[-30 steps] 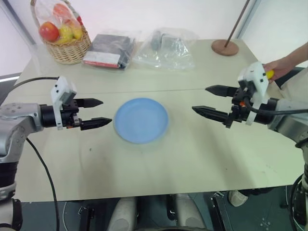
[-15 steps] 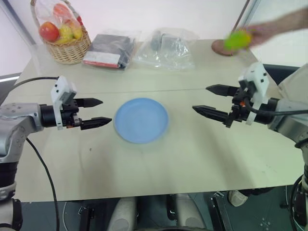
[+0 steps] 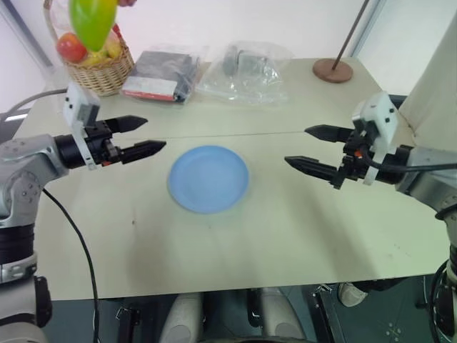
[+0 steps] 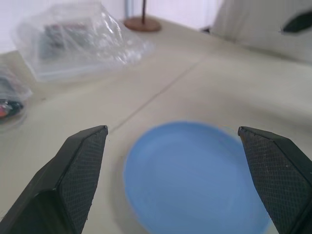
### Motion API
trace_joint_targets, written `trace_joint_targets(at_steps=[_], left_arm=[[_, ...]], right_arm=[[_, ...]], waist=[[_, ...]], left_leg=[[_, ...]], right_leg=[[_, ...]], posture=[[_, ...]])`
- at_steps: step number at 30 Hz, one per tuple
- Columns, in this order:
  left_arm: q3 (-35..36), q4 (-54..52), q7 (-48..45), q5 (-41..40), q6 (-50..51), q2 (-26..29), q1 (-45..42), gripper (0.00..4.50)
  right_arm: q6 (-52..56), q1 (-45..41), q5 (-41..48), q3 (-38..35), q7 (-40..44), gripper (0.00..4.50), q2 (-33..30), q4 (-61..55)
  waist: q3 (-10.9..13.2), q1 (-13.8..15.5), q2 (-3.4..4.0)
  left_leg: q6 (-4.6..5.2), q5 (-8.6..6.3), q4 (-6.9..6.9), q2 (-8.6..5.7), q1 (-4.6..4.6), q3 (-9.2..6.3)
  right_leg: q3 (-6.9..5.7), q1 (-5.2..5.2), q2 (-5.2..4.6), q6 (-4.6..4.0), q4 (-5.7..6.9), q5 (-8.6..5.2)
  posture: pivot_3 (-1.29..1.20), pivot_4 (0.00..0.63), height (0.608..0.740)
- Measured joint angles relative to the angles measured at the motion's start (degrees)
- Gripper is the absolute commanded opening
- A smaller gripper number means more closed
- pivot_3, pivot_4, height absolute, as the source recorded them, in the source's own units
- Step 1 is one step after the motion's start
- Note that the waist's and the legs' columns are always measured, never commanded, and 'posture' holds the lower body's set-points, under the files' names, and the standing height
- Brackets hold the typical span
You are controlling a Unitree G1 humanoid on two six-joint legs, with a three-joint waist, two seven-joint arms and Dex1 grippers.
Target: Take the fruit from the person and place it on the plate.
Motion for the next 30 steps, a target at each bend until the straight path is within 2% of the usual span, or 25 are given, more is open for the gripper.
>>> trace_joint_targets(at_steps=[8,14,18,22,30], left_arm=[[8.25,0.53,8.61,-2.43,3.35,-0.84,0.91,4.5],[12.69,3.77,18.39,0.38,-0.58,-1.65,-2.17,4.5],[12.72,3.67,21.98,2.16,-3.55,-3.31,-3.09,4.5],[11.19,6.04,23.2,3.53,-5.53,-4.87,-5.49,4.5],[8.76,11.98,18.76,3.39,-6.67,-4.85,-10.93,4.5]], right_arm=[[-0.95,-0.13,-0.37,0.56,0.34,4.48,0.05,0.94],[-1.95,-4.11,-0.85,2.59,0.41,4.48,2.31,3.69],[-3.17,-6.99,-0.89,4.05,0.39,4.48,3.89,4.35],[-3.82,-11.63,-1.07,4.64,-1.69,4.48,8.57,7.39],[-1.59,-18.57,3.45,4.2,-6.4,4.48,15.25,8.42]], waist=[[-0.01,0.06,-0.01],[-0.01,0.08,-0.02],[-0.03,0.09,-0.04],[-0.05,0.09,-0.08],[-0.05,0.04,-0.07]], left_leg=[[0.0,0.0,0.01,-0.01,0.01,0.0],[-0.01,0.0,0.03,-0.01,0.02,0.0],[-0.01,0.0,0.02,-0.02,0.02,-0.01],[-0.02,0.01,0.05,-0.05,0.03,0.0],[-0.02,0.01,0.03,-0.05,0.01,0.0]], right_leg=[[0.0,0.01,-0.02,0.0,0.01,0.0],[0.0,0.02,-0.03,0.0,0.01,0.01],[0.0,0.03,-0.04,0.0,0.02,0.01],[0.0,0.03,-0.07,0.02,0.05,0.03],[0.0,0.0,-0.06,0.02,0.06,0.04]], posture=[[0.0,0.15,0.74],[0.0,0.15,0.74],[0.0,0.15,0.74],[0.0,0.15,0.74],[0.0,0.15,0.74]])
